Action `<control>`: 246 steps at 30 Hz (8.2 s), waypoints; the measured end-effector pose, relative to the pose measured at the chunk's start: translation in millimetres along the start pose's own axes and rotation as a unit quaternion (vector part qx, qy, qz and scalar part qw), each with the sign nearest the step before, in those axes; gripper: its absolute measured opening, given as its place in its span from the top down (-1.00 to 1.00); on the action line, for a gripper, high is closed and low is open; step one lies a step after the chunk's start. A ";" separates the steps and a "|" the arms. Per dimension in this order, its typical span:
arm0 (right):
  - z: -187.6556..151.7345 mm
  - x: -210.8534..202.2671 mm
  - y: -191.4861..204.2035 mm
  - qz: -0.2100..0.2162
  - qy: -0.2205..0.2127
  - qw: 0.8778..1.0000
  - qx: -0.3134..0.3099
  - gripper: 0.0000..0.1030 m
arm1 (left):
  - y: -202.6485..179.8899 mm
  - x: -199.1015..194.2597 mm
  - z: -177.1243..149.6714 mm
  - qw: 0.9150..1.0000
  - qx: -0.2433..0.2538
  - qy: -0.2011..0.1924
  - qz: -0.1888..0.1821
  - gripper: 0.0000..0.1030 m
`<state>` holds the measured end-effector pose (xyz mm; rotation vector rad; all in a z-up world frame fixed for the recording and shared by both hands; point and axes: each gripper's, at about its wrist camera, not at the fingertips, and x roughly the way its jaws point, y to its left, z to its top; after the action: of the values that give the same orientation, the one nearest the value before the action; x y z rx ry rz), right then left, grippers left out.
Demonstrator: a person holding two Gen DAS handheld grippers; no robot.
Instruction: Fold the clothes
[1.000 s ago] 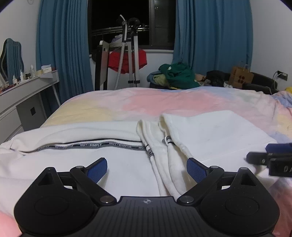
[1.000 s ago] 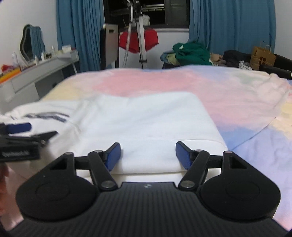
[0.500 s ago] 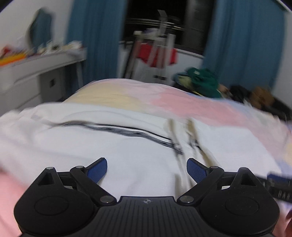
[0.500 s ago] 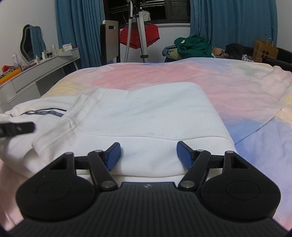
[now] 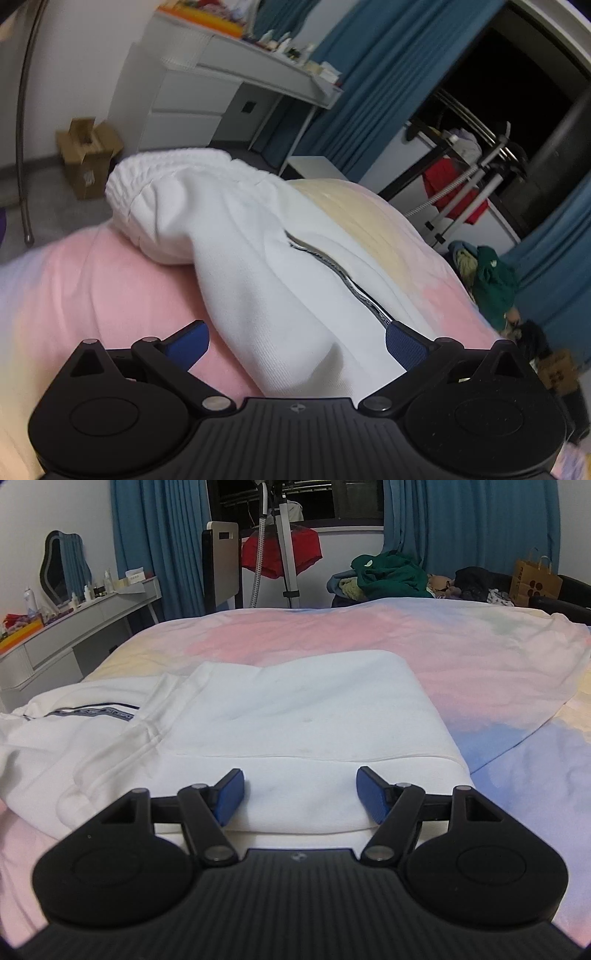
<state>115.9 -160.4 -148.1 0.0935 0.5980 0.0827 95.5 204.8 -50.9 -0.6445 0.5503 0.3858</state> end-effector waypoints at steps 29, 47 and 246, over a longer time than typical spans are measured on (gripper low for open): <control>-11.5 18.1 45.9 0.028 0.006 0.997 -0.069 -0.38 | -7.4 36.2 59.9 0.995 -0.002 -0.100 0.021 0.62; 32.4 -60.6 -85.0 -0.031 -0.096 0.978 0.183 -0.34 | -287.3 -94.1 -72.8 0.932 0.248 -0.252 -0.076 0.69; 42.5 -254.3 -130.0 -0.169 -0.172 0.956 0.169 -0.83 | -278.3 -216.9 -173.4 0.814 0.453 0.000 -0.365 -1.00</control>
<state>-62.9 -318.7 14.1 0.3286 0.2681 -0.3636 0.3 -150.3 88.6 0.1128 0.3814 -0.6021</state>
